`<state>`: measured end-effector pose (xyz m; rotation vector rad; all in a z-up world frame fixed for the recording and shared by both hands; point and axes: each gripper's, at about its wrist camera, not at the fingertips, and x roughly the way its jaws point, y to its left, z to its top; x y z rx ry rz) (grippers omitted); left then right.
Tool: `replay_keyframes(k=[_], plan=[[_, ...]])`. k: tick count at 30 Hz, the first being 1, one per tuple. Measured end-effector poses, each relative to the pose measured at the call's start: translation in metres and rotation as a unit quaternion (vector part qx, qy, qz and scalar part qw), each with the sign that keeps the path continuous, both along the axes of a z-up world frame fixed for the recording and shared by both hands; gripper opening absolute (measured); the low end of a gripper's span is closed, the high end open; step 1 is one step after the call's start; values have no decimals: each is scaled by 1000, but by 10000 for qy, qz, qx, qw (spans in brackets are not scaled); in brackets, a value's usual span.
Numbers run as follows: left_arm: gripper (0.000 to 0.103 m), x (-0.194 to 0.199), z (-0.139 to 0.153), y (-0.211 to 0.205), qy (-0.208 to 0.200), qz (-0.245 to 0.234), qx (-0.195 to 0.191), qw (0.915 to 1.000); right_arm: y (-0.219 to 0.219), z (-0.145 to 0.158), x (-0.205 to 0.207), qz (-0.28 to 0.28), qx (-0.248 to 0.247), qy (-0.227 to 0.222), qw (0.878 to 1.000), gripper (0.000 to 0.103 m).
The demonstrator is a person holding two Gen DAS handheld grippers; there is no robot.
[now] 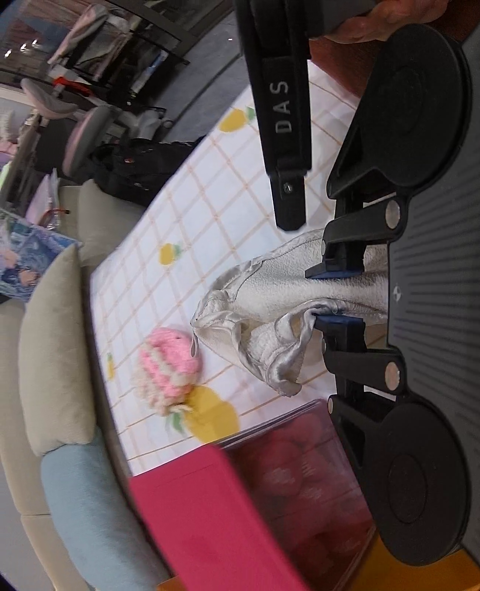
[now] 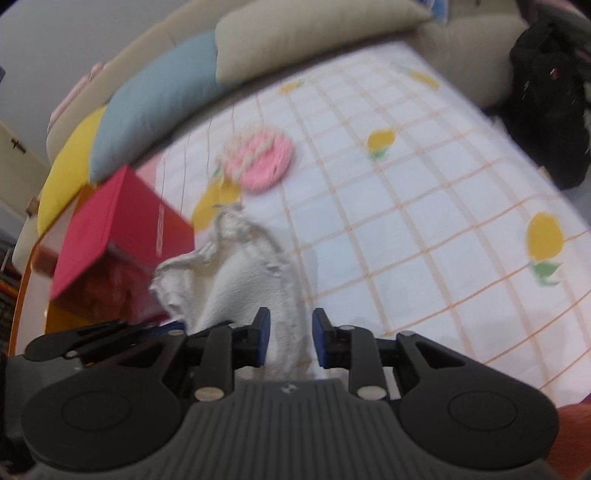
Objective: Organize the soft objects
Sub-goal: 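Lift the beige pouch with the left tool while the right tool moves to the crochet pouch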
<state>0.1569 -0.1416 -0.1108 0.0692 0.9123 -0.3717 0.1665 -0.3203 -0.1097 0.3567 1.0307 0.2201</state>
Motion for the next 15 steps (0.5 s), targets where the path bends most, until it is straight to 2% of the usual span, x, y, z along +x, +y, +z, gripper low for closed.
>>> replay_keyframes(k=[4, 7, 11, 15], plan=[[20, 10, 23, 4, -104, 56, -232, 9997, -8, 14, 7, -41, -458, -367, 9983, 29], [21, 20, 47, 7, -334, 78, -401, 9986, -10, 21, 21, 94, -789, -636, 9948, 33], [21, 37, 71, 15, -574, 189, -311, 9977, 1, 26, 45, 445, -1312, -1080, 9844, 35], [21, 56, 81, 29, -586, 442, -165, 9972, 23, 20, 73, 852, -1364, -1397, 9770, 52]])
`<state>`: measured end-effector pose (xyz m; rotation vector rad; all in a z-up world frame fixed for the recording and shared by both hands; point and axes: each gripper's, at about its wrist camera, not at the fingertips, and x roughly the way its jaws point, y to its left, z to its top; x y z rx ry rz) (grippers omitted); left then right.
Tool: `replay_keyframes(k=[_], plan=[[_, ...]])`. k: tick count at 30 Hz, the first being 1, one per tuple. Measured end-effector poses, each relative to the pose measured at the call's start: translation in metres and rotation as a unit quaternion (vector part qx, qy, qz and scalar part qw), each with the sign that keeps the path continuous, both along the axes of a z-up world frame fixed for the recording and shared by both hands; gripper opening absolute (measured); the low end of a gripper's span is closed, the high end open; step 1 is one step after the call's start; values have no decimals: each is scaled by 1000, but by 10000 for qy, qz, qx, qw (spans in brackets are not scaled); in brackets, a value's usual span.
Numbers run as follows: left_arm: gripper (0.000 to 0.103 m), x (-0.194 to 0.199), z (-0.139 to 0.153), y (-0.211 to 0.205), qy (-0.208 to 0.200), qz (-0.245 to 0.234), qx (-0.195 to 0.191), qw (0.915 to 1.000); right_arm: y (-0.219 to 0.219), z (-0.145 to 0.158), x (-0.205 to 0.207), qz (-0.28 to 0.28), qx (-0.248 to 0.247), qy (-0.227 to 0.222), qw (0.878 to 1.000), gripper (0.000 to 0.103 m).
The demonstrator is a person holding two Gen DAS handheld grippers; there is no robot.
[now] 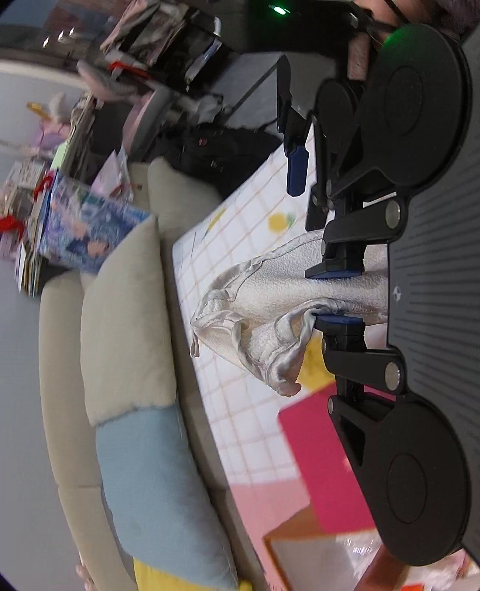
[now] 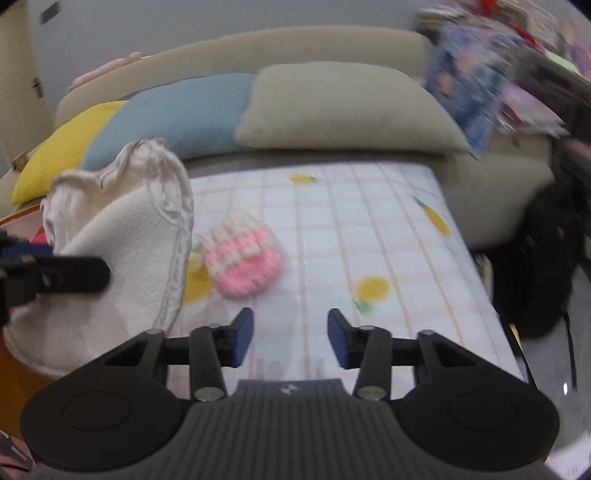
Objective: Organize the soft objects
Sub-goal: 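Lift the beige pouch with the left tool while the right tool moves to the crochet pouch, then close the right tool on the pink-and-white crochet pouch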
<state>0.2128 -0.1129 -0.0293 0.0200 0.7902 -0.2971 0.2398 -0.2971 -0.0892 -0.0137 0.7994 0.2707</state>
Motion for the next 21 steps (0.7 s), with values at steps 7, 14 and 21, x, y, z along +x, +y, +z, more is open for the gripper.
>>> replay_keyframes(k=[7, 14, 21], plan=[[21, 22, 0, 29, 59, 451, 29, 9990, 46, -32, 46, 629, -339, -203, 9972, 74], [21, 29, -5, 38, 121, 583, -45, 9982, 71, -56, 80, 923, -703, -394, 9925, 96], [21, 28, -6, 43, 106, 620, -148, 9979, 79, -69, 104, 935, -576, -18, 9940, 73]])
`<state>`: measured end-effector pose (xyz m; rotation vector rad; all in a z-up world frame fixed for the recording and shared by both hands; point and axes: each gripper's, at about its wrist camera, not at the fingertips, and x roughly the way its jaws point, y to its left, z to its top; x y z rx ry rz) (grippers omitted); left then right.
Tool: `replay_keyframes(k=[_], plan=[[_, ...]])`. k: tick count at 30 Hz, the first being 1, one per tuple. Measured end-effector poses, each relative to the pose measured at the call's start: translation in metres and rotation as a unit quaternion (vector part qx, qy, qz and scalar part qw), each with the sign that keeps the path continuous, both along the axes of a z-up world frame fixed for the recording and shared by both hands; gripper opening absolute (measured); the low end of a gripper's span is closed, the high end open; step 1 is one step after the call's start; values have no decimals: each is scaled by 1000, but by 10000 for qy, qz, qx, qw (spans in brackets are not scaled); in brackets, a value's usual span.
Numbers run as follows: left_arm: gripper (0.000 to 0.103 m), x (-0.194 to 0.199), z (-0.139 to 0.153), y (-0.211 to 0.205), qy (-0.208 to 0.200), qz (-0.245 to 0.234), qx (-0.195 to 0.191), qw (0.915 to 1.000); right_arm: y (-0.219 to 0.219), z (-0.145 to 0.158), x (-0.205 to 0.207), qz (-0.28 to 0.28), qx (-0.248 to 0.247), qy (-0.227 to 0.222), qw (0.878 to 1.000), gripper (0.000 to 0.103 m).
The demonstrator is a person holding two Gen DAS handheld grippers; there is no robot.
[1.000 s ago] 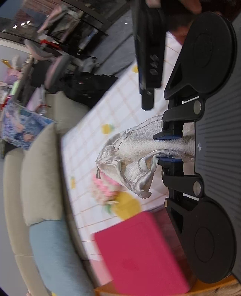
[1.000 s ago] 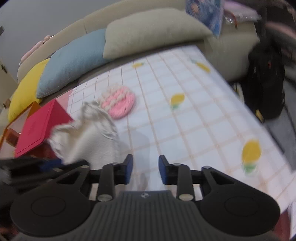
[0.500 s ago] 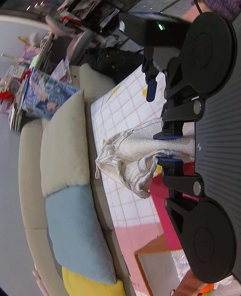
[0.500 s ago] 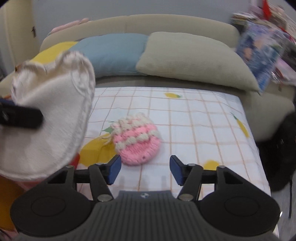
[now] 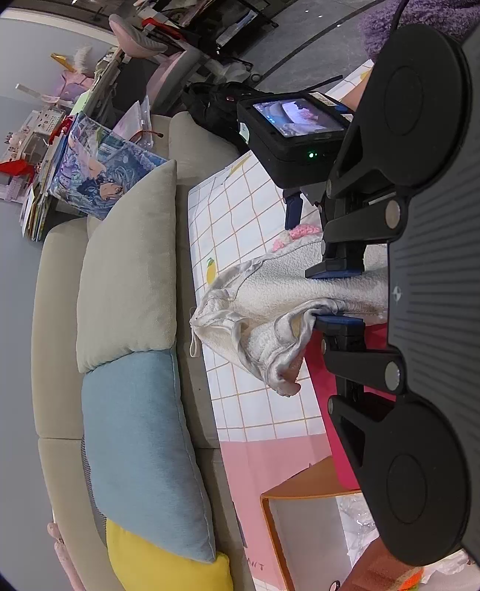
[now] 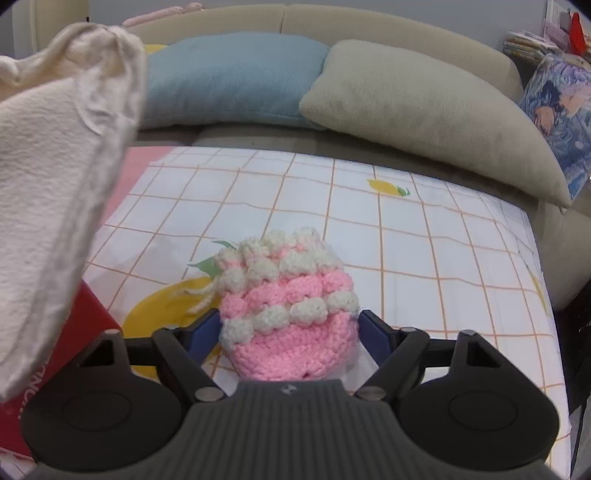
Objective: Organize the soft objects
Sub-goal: 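Close the right tool on the pink-and-white crochet pouch, then carry the beige pouch and crochet pouch over the orange box with both tools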
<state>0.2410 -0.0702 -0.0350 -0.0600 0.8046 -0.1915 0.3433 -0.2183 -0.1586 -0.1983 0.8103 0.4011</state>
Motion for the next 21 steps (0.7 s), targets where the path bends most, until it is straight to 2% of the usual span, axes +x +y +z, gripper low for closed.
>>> replay_keyframes(k=[7, 11, 15, 21], plan=[[21, -4, 3, 2, -28, 41, -66, 10000, 7, 8, -11, 104, -261, -185, 9994, 48], [21, -11, 8, 2, -101, 36, -85, 9999, 13, 18, -20, 205, -503, -384, 9978, 24], [21, -20, 17, 1, -233, -2, -91, 9997, 14, 30, -31, 176, -600, -483, 9969, 19], [21, -37, 30, 0, -411, -59, -109, 9991, 9, 59, -56, 90, -605, -747, 9953, 19]])
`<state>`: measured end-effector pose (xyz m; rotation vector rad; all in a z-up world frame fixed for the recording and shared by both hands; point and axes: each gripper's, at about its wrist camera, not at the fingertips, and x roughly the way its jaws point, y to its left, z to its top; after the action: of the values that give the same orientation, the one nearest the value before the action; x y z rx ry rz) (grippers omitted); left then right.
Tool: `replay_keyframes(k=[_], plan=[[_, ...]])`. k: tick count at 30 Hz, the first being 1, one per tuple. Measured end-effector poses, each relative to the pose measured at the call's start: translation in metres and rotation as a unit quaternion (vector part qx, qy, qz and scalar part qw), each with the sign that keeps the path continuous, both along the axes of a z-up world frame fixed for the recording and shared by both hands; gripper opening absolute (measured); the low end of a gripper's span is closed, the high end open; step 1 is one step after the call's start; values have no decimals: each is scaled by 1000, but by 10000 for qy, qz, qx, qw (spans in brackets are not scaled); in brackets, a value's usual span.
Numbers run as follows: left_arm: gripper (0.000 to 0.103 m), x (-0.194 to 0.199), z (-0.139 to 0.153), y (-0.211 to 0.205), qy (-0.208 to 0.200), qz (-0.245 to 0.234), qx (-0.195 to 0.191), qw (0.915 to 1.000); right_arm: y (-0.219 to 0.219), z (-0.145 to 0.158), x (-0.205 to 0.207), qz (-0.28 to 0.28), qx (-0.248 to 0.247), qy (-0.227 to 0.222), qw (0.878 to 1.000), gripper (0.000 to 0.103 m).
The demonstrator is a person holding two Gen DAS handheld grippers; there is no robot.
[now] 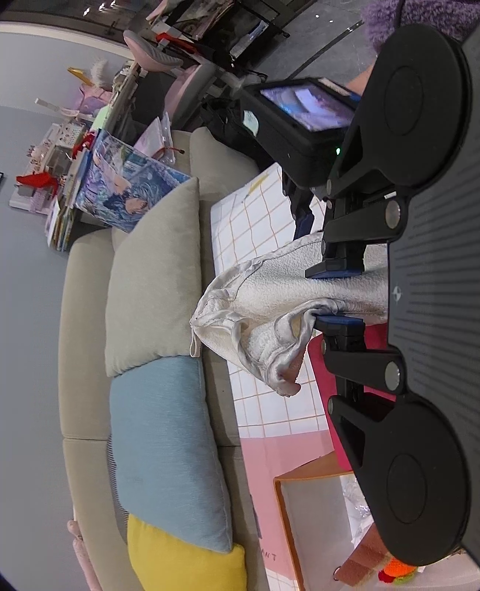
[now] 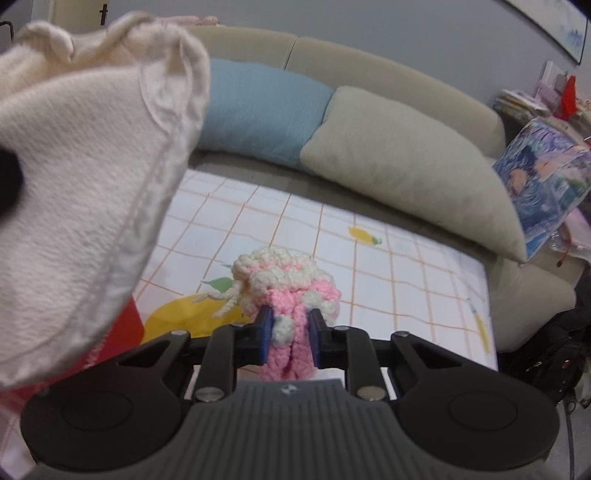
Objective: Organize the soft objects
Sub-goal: 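Carry the beige pouch and crochet pouch over the orange box with both tools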
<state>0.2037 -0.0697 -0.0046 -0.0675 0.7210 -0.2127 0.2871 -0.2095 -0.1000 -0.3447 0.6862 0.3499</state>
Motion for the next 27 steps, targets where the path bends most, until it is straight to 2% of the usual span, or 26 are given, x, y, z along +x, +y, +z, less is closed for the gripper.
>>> replay_keyframes(k=[5, 13, 15, 19, 27], plan=[[21, -20, 12, 3, -146, -35, -25, 9999, -7, 28, -23, -197, -37, -50, 9998, 19], [21, -72, 27, 4, -396, -404, 17, 9984, -26, 74, -90, -410, 532, -202, 9975, 19], [21, -86, 27, 6, -402, -456, 30, 9981, -31, 84, -108, -515, 836, -122, 9951, 19], [21, -110, 22, 14, -312, -491, -33, 9983, -31, 94, -145, -569, 1279, 1, 9902, 19], [21, -148, 13, 47, -92, -275, -69, 9996, 2, 100, -205, -193, 1544, 282, 9874, 19]])
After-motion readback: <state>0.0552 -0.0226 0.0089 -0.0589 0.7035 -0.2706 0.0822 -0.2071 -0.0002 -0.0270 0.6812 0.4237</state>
